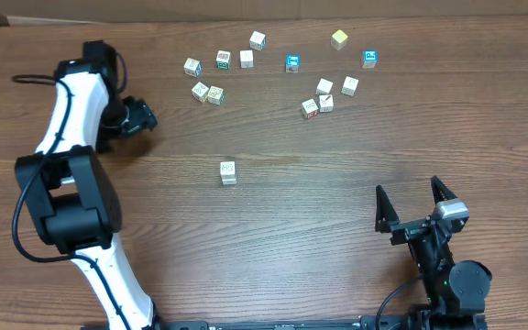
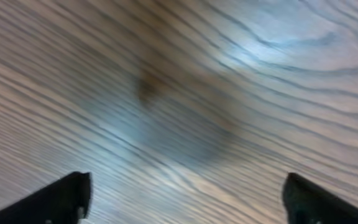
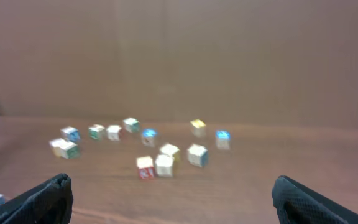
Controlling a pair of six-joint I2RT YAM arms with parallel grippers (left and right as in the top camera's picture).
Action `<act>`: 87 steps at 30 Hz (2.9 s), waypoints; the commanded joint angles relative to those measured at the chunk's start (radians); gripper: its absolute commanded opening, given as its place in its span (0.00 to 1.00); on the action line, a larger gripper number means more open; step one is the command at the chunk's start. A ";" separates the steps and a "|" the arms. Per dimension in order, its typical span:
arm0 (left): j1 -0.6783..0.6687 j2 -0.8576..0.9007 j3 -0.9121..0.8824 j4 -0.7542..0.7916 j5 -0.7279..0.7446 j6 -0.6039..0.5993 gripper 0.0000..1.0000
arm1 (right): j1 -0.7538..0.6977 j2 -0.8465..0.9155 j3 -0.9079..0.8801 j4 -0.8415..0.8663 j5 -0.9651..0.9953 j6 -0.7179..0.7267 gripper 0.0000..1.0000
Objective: Form a tower
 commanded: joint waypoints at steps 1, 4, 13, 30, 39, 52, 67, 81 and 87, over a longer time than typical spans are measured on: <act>0.027 0.012 0.002 -0.006 -0.030 0.014 1.00 | 0.005 -0.006 0.022 0.010 -0.068 0.078 1.00; 0.035 0.012 0.002 -0.006 -0.030 0.014 1.00 | 0.005 0.021 0.101 -0.011 -0.037 0.117 1.00; 0.034 0.012 0.002 -0.002 -0.030 0.014 1.00 | 0.005 0.456 0.669 -0.206 -0.011 0.116 1.00; 0.034 0.012 0.002 0.021 -0.030 0.014 1.00 | 0.006 1.606 2.382 -1.428 -0.057 0.121 1.00; 0.034 0.012 0.002 0.021 -0.030 0.014 0.99 | 0.011 1.890 2.498 -1.584 -0.348 0.124 0.98; 0.035 0.012 0.002 0.021 -0.030 0.014 0.99 | 0.401 2.071 2.494 -1.669 0.114 0.419 0.69; 0.032 0.012 0.002 0.021 -0.030 0.014 1.00 | 0.726 2.218 2.251 -1.493 0.177 0.541 0.73; 0.032 0.012 0.002 0.021 -0.030 0.014 1.00 | 0.845 2.224 1.897 -1.061 0.332 0.589 0.73; 0.032 0.012 0.002 0.021 -0.030 0.014 1.00 | 0.847 2.224 1.849 -0.967 0.345 0.589 0.69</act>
